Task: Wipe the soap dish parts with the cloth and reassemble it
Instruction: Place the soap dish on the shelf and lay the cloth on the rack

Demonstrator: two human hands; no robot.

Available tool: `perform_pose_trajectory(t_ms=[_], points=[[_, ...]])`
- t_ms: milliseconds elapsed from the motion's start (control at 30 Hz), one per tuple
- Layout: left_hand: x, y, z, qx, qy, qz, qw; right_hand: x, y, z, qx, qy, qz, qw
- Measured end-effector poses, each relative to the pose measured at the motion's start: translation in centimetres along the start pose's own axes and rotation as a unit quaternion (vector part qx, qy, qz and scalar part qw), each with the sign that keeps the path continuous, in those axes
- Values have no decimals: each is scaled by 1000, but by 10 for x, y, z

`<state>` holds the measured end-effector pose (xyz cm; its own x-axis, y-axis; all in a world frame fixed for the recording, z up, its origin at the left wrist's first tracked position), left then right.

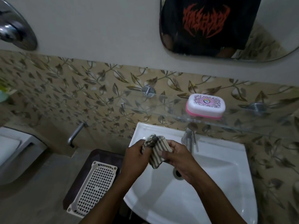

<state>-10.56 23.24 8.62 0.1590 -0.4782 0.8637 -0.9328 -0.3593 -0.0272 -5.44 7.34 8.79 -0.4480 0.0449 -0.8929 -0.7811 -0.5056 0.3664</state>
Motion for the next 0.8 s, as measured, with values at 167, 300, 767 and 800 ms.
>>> perform_pose_trajectory(t_ms=[167, 300, 767, 800], points=[[-12, 1, -15, 45, 224, -184, 956, -4, -4, -1, 0, 8, 25, 1000], [-35, 11, -40, 85, 349, -252, 898, -9, -19, 3, -35, 69, 48, 996], [-194, 106, -124, 299, 363, -331, 818, 18, -143, 140, -92, 434, -36, 896], [-207, 114, -126, 314, 361, -344, 808, 30, -153, 153, -97, 435, -36, 894]])
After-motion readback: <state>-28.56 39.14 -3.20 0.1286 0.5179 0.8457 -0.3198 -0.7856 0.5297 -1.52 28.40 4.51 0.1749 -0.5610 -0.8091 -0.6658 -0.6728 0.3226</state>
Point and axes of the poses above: each hand's wrist, its own y-axis away from the middle knuckle, its own z-axis out of the palm, x = y × z, the point moved 3 cm from there along -y, towards the middle knuckle, and after that the axes turned 1 degree about z, right-handed, at the moved point
